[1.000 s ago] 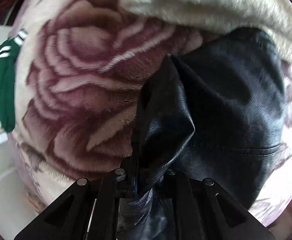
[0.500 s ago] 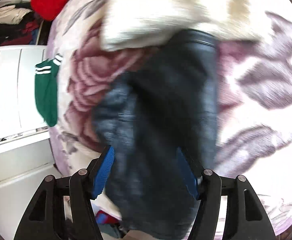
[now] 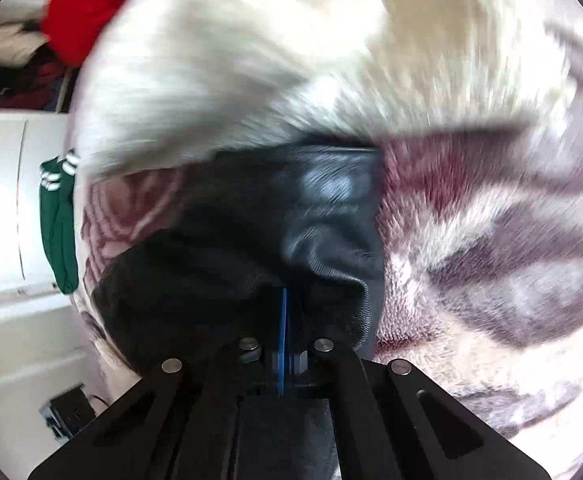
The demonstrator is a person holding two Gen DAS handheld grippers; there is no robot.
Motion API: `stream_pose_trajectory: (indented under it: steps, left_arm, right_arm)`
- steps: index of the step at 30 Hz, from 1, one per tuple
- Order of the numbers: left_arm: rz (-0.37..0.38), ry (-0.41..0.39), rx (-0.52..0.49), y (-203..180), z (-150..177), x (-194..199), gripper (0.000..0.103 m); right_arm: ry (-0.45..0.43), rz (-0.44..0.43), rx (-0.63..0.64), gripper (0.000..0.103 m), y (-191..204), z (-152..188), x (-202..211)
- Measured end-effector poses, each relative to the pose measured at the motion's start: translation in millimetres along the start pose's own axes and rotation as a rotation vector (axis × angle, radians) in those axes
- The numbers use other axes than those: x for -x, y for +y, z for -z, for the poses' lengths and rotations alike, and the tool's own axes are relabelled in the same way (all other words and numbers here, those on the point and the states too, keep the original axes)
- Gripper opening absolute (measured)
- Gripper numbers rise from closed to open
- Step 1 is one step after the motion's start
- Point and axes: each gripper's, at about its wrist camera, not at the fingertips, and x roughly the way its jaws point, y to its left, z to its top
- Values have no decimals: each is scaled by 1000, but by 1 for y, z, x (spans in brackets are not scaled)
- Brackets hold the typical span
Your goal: Fold large clothes
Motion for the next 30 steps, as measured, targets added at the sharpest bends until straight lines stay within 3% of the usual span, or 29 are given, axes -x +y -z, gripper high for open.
stream_pose_trajectory:
  steps: [2,4,5,6,7,8,10,12,13,15,19,22,23,24,26,29,30]
  left_arm:
    - [-27,-3,-10,-12,-2,13,4]
    - [-3,-37,-56,-34,-6,28,11]
    - [23,-48,-97,-51,-14,29,26]
    - [37,-50,-129,-62,-20,25,54]
    - [35,-58,-163,-72,-29,19,65]
    - [11,-78,-186,-79,-40,10,69]
    - [-43,-87,-190,-81,-70,-18,65]
    - [-167,-77,-161,-64,-97,-48,16]
    - [-185,-59,-150,-55,-102,-58,15]
    - [-156,-1,-108,-30,-108,-73,14]
    - [-44,-10,-79,-25,-101,-35,14]
    - [31,-41,-97,-23,-75,24,15]
    - [18,-66,-102,-20,-58,50,24]
    - [3,-80,-101,-17,-47,64,41]
    - [-24,-110,-88,-9,-19,93,60]
    - [-124,-148,-66,15,39,120,60]
    - [-161,-153,-56,16,46,112,60]
  right_arm:
    - [-8,8,35,1,11,2,10]
    - [-48,-1,106,8,23,10,27]
    - [-76,-7,140,14,27,14,38]
    - [-94,-30,161,25,29,16,44]
    - [-102,-42,166,32,29,17,46]
    - [-106,-64,167,37,28,16,46]
    - [-95,-72,163,37,22,8,38]
    - [-103,-40,141,36,14,-3,28]
    - [-99,-27,133,33,9,-10,20]
    - [-97,31,132,9,6,-17,14]
    - [-48,53,129,9,6,-20,5]
    - [-56,35,142,39,14,-1,32]
    - [-62,27,140,49,14,12,43]
    - [-65,-3,137,50,13,29,54]
    - [-38,-34,125,50,11,56,63]
    - [21,-109,82,50,13,103,61]
    - [54,-152,68,47,20,117,55]
